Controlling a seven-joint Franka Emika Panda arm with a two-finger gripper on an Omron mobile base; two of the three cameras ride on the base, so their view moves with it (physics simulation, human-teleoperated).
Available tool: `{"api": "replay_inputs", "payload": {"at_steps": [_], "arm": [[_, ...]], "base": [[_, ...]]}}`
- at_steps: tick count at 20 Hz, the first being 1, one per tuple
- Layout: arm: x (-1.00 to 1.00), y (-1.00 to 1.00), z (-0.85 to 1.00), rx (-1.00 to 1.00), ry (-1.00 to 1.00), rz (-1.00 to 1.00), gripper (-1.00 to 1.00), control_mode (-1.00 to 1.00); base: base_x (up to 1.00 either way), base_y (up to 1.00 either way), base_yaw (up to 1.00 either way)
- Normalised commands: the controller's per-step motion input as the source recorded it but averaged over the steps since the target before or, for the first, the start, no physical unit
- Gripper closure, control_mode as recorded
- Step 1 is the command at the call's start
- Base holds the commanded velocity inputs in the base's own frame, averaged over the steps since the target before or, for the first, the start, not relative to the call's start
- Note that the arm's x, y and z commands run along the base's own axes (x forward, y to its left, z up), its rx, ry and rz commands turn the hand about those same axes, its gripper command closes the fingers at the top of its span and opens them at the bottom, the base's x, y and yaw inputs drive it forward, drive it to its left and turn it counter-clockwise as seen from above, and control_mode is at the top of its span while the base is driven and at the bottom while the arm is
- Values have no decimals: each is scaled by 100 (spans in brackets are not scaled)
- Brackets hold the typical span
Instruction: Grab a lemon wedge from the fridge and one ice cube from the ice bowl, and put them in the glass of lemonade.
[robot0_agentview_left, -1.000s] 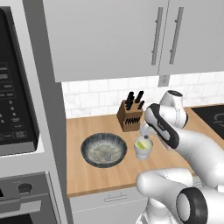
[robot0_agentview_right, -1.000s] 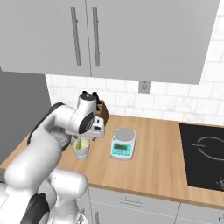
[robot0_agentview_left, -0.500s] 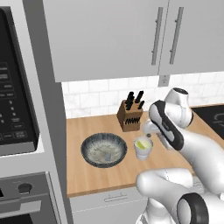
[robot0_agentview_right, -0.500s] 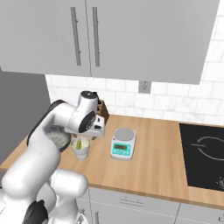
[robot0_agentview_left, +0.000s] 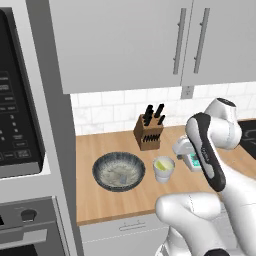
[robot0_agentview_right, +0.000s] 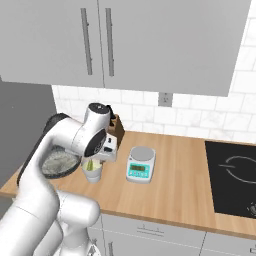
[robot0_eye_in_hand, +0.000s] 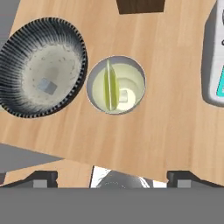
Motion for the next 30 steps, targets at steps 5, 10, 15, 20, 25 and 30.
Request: {"api": "replay_inputs", "payload": {"at_steps": [5,10,15,20,25,30], "arm": [[-61,11,74,-7,0,-9,-100,-100],[-48,13,53,-9,-9,-13,-100,-100],[-50,1,27,-2,-24,-20,-100,-100],[-49,3,38,-1,-21,-18,-100,-100],[-28,6,67,0,-16,-15,-100,-100],[-4,4,10,0,-41,-12,-100,-100]], "base": [[0,0,0],[0,0,0],[0,0,0],[0,0,0],[0,0,0],[0,0,0]]}}
